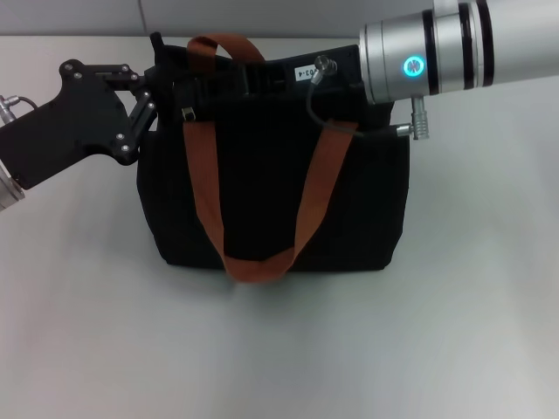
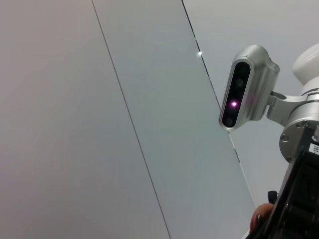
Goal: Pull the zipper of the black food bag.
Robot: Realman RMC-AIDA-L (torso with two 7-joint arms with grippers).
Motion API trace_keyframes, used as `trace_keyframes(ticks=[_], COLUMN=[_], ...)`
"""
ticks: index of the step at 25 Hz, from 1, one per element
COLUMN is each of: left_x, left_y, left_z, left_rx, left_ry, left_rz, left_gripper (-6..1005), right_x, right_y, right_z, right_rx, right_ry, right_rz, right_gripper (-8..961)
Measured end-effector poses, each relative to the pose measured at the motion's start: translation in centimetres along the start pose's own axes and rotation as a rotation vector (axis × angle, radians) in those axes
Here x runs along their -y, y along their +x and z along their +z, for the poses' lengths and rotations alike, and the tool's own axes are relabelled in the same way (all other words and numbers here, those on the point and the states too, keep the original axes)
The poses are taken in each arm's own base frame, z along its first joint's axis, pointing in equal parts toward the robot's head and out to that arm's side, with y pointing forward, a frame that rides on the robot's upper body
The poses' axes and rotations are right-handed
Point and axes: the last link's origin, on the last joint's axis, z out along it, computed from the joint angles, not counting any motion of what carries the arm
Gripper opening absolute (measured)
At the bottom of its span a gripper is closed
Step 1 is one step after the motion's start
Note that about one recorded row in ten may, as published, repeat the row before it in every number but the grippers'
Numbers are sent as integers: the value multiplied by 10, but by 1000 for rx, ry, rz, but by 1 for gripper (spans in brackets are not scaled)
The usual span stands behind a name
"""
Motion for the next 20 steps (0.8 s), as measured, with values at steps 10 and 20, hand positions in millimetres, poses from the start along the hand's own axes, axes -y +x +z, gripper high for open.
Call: trace_keyframes(ticks=[10, 20], left_x=[0, 0], left_y=[0, 2], left_z=[0, -1], left_rx=[-3, -15], left_ry=[1, -1], left_rz=[0, 0], left_gripper=[26, 27], right_x=[1, 1], right_y=[1, -2], right_z=[-1, -1], right_rx=[7, 6], right_ry=[-1, 12], right_rz=[-35, -47], right_gripper=[158, -2])
